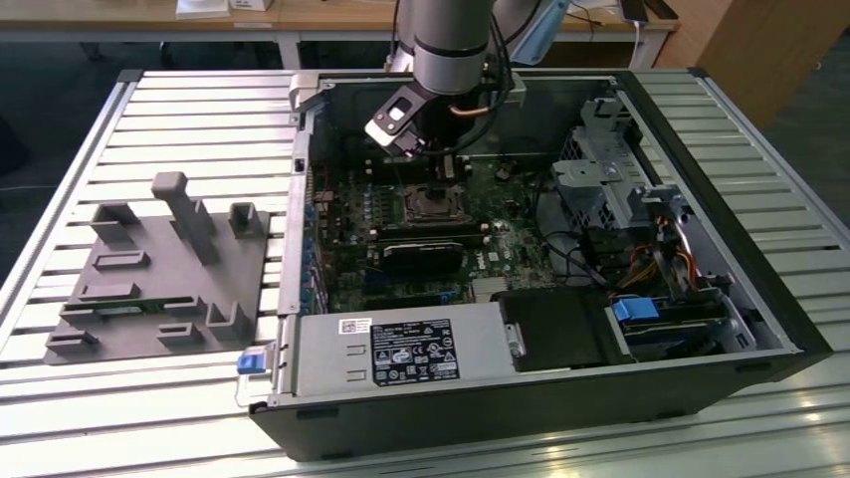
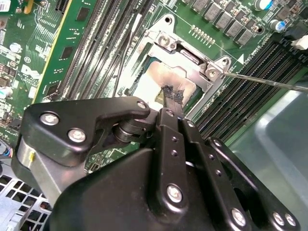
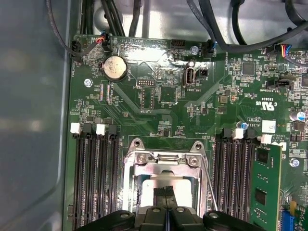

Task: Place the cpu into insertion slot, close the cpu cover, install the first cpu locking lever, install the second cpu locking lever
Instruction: 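Install the first cpu locking lever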

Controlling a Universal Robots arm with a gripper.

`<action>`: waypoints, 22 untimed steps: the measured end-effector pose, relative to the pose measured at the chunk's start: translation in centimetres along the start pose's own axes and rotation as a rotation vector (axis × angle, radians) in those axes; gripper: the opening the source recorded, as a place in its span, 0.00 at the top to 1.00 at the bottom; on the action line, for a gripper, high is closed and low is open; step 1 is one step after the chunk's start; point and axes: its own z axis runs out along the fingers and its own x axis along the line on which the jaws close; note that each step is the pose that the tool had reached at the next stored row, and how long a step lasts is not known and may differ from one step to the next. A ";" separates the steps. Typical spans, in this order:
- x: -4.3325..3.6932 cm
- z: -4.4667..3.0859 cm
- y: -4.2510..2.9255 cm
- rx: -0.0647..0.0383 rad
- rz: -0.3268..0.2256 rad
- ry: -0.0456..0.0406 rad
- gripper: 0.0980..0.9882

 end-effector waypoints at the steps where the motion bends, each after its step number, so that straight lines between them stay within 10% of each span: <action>1: 0.00 -0.06 0.01 0.000 0.000 0.0001 0.99; 22: -0.08 -3.35 0.02 -0.001 0.000 -0.0003 0.99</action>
